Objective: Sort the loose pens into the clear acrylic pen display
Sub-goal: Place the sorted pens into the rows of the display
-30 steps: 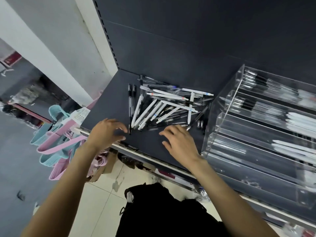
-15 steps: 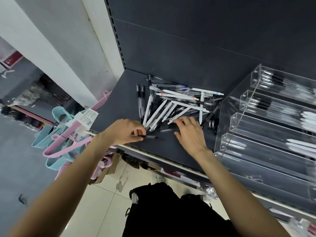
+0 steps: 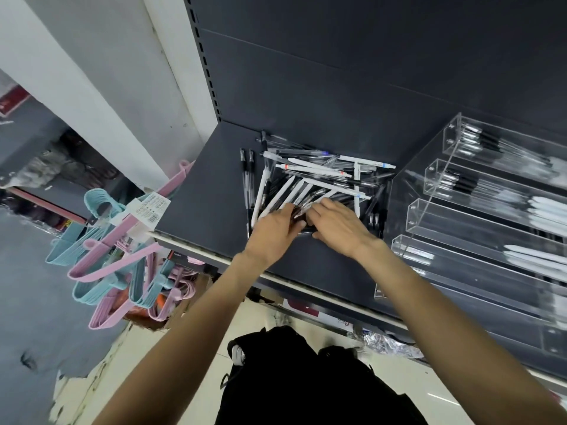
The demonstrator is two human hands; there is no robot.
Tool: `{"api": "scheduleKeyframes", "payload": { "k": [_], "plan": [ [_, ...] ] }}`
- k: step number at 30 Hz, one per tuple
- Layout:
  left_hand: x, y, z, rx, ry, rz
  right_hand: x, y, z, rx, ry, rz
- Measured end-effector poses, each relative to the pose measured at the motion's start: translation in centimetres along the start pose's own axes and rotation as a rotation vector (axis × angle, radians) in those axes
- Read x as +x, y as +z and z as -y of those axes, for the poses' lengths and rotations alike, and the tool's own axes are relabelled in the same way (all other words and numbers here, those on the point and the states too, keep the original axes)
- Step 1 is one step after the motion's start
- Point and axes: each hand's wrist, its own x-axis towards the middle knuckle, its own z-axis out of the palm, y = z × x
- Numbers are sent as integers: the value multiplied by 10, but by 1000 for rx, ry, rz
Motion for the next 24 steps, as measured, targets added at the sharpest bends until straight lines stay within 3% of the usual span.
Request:
{"api": "scheduleKeyframes", "payload": {
  "k": [10,17,20,24],
  "plan": [
    [9,12,-15,407,2,109,-27,23,-3,247,129,-229],
    [10,15,-26,741,125,299,-62,29,-2,472,411,-532],
    [6,-2,-34,411,70,437,-72,17,1,611,488,-592],
    [-15,-33,-59,-671,-126,480,-81,-21,9,1135,607,-772]
  ]
}}
